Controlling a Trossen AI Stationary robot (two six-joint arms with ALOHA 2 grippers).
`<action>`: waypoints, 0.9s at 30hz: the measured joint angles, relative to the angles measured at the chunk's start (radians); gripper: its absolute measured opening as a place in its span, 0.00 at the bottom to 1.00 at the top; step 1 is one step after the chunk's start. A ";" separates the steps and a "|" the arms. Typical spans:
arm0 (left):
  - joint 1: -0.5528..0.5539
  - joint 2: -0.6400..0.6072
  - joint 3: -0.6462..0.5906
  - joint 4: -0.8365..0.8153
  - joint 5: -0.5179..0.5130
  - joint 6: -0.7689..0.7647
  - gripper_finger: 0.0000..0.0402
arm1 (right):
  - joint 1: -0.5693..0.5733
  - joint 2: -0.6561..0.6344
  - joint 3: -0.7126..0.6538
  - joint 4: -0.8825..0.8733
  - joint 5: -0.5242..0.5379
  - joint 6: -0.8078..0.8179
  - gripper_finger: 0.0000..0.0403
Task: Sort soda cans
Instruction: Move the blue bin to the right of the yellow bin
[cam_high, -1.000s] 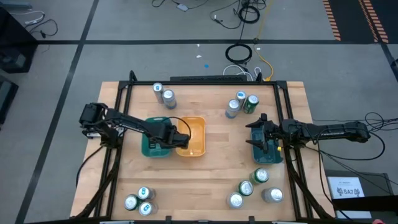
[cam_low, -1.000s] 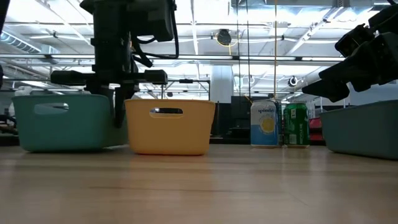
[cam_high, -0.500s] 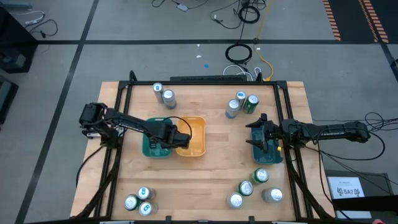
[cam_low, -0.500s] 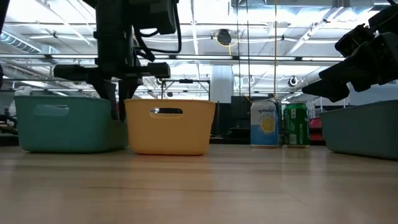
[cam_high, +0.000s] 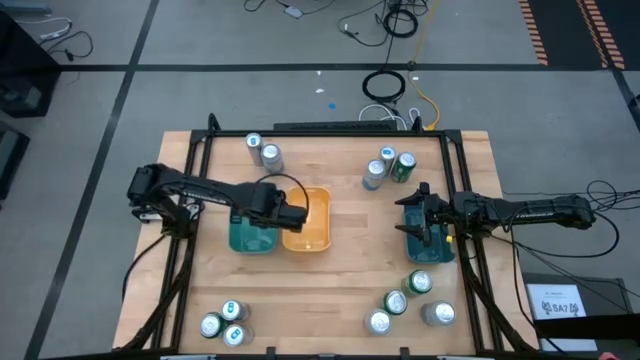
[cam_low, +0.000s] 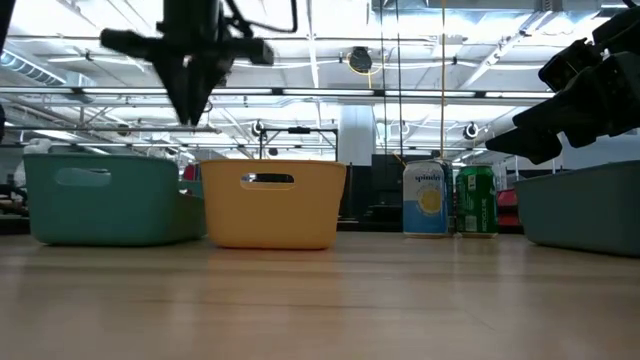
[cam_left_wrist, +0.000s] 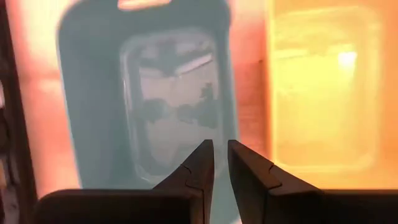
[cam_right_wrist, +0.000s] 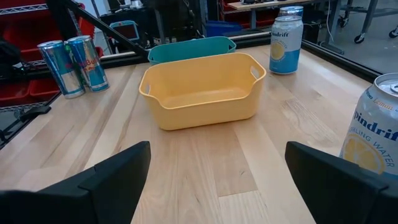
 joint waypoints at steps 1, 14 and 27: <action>0.000 0.000 0.026 -0.010 -0.007 0.031 0.15 | 0.000 0.000 0.000 0.000 0.000 0.000 0.91; -0.101 0.000 0.297 0.092 -0.058 0.555 0.15 | 0.000 0.000 0.000 0.000 0.000 0.000 0.91; -0.177 -0.001 0.314 0.353 -0.048 0.864 0.15 | 0.000 0.000 0.000 0.063 0.055 0.222 0.91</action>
